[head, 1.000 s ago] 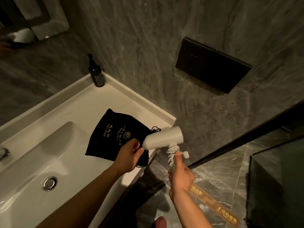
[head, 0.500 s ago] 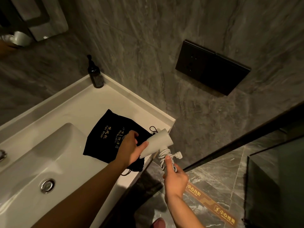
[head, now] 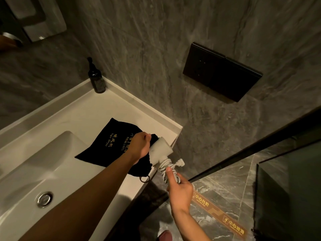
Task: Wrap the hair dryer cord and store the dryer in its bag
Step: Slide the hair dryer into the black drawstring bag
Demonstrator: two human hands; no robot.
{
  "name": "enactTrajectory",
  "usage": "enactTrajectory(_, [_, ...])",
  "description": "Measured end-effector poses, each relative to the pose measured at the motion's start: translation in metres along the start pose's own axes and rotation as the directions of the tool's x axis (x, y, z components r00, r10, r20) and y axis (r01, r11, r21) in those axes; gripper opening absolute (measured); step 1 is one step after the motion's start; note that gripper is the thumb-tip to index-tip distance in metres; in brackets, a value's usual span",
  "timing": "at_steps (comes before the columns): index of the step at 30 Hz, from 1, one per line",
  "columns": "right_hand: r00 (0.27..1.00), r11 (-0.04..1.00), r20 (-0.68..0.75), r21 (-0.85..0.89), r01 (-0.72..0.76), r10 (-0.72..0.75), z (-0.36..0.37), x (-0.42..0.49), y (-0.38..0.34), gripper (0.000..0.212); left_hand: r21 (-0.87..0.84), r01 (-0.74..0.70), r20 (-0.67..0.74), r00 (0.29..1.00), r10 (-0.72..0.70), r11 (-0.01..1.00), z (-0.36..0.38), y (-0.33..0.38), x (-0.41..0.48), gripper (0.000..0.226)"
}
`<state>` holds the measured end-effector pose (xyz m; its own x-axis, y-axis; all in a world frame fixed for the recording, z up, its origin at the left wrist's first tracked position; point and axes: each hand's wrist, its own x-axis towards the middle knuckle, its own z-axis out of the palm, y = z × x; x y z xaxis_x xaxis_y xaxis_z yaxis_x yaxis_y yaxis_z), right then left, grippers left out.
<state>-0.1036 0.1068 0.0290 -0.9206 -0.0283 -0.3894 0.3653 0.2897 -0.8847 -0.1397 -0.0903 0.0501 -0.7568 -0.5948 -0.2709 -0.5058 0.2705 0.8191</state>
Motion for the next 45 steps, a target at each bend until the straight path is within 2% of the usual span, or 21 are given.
enactTrajectory(4, [0.997,0.997,0.017,-0.005,0.071,-0.071,-0.001,-0.006,-0.003,0.033,-0.078,0.096,0.017,0.995,-0.095,0.992,0.0,0.003,0.008,0.032])
enactTrajectory(7, [0.995,0.997,0.05,-0.003,0.082,-0.081,-0.002,-0.008,-0.011,0.018,-0.096,0.153,0.065,0.987,-0.147,0.983,-0.003,0.005,0.017,0.027])
enactTrajectory(10, [0.992,0.997,0.103,0.0,0.08,-0.08,-0.004,-0.002,-0.015,0.006,-0.06,0.129,0.082,0.989,-0.124,0.99,-0.007,0.007,0.024,0.039])
enactTrajectory(12, [0.991,0.997,0.115,-0.026,0.074,-0.071,-0.004,0.005,-0.015,0.024,-0.009,0.095,0.087,0.992,-0.094,0.995,-0.011,0.011,0.027,0.047])
enactTrajectory(14, [0.989,0.995,0.129,-0.062,0.076,-0.067,-0.005,0.011,-0.016,0.05,-0.006,0.091,0.11,0.99,-0.09,0.996,-0.015,0.014,0.031,0.043])
enactTrajectory(16, [0.987,0.993,0.139,-0.068,0.094,-0.084,-0.007,0.016,-0.018,0.06,-0.018,0.076,0.124,0.99,-0.073,0.997,-0.019,0.019,0.034,0.034])
enactTrajectory(19, [0.98,0.986,0.153,-0.091,0.141,-0.126,-0.011,0.02,-0.024,0.063,-0.052,0.003,0.12,0.993,0.004,0.999,-0.022,0.025,0.036,0.027])
enactTrajectory(21, [0.979,0.98,0.159,-0.13,0.152,-0.131,-0.011,0.024,-0.026,0.061,0.02,-0.087,0.106,0.991,0.084,0.996,-0.024,0.028,0.034,0.026])
enactTrajectory(24, [0.979,0.97,0.157,-0.181,0.16,-0.132,-0.01,0.031,-0.031,0.076,0.096,-0.181,0.102,0.98,0.171,0.979,-0.025,0.029,0.03,0.024])
enactTrajectory(27, [0.975,0.96,0.17,-0.219,0.177,-0.141,-0.01,0.033,-0.038,0.06,0.127,-0.235,0.079,0.971,0.226,0.964,-0.027,0.031,0.027,0.022])
enactTrajectory(29, [0.966,0.938,0.177,-0.259,0.23,-0.187,-0.01,0.032,-0.044,0.051,0.155,-0.243,0.068,0.97,0.235,0.958,-0.029,0.034,0.026,0.023])
enactTrajectory(34, [0.938,0.866,0.219,-0.371,0.335,-0.268,-0.007,0.024,-0.052,0.073,0.288,-0.152,0.089,0.987,0.132,0.946,-0.035,0.041,0.039,0.037])
enactTrajectory(37, [0.929,0.85,0.216,-0.381,0.363,-0.3,-0.007,0.028,-0.058,0.069,0.332,-0.192,0.125,0.979,0.159,0.924,-0.04,0.043,0.037,0.037])
enactTrajectory(39, [0.938,0.871,0.225,-0.361,0.333,-0.265,-0.007,0.032,-0.064,0.06,0.318,-0.264,0.15,0.962,0.227,0.91,-0.041,0.044,0.032,0.028])
enactTrajectory(42, [0.966,0.941,0.215,-0.272,0.2,-0.143,-0.001,0.042,-0.066,0.039,0.271,-0.402,0.176,0.914,0.366,0.875,-0.039,0.05,0.02,0.02])
enactTrajectory(43, [0.977,0.958,0.189,-0.247,0.148,-0.102,0.002,0.045,-0.067,0.042,0.27,-0.441,0.183,0.896,0.404,0.856,-0.037,0.053,0.015,0.022])
enactTrajectory(45, [0.989,0.981,0.148,-0.183,0.058,-0.031,0.008,0.049,-0.067,0.063,0.313,-0.484,0.193,0.875,0.444,0.817,-0.031,0.053,0.005,0.027])
